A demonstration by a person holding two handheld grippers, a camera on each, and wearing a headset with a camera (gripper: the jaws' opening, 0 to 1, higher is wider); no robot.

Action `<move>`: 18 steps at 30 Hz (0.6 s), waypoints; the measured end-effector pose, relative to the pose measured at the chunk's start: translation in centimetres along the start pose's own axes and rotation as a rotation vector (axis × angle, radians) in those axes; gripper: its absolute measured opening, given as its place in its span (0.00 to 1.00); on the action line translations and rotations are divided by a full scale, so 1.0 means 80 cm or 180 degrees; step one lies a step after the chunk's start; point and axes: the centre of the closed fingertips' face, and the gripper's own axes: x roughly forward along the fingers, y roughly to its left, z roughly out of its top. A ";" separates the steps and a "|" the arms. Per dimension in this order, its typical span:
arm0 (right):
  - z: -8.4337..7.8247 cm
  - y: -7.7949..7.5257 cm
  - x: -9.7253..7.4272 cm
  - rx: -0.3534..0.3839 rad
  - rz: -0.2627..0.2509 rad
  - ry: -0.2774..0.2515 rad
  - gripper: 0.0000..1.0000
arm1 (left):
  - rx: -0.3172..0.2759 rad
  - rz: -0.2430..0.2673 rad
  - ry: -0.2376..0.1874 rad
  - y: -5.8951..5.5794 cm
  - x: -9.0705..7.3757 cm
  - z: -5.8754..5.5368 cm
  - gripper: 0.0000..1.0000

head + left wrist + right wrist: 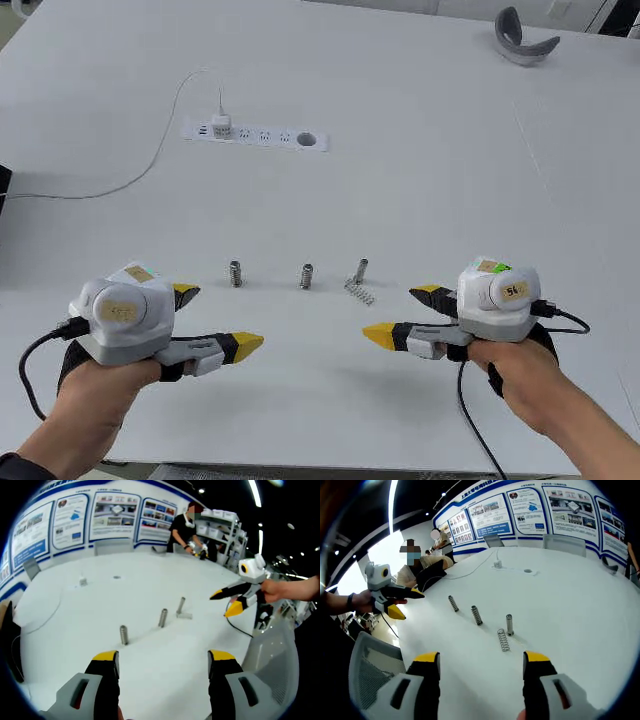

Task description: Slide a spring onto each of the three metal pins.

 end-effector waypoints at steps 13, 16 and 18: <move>-0.016 -0.009 -0.015 0.0171 -0.0079 -0.0092 0.72 | 0.0062 -0.0094 0.0030 -0.011 0.019 0.009 0.74; -0.020 -0.008 -0.020 0.0172 -0.0083 -0.0099 0.73 | 0.0092 -0.0136 0.0060 -0.016 0.025 0.010 0.74; -0.022 -0.009 -0.024 0.0192 -0.0093 -0.0110 0.74 | 0.0122 -0.0167 0.0077 -0.020 0.028 0.011 0.74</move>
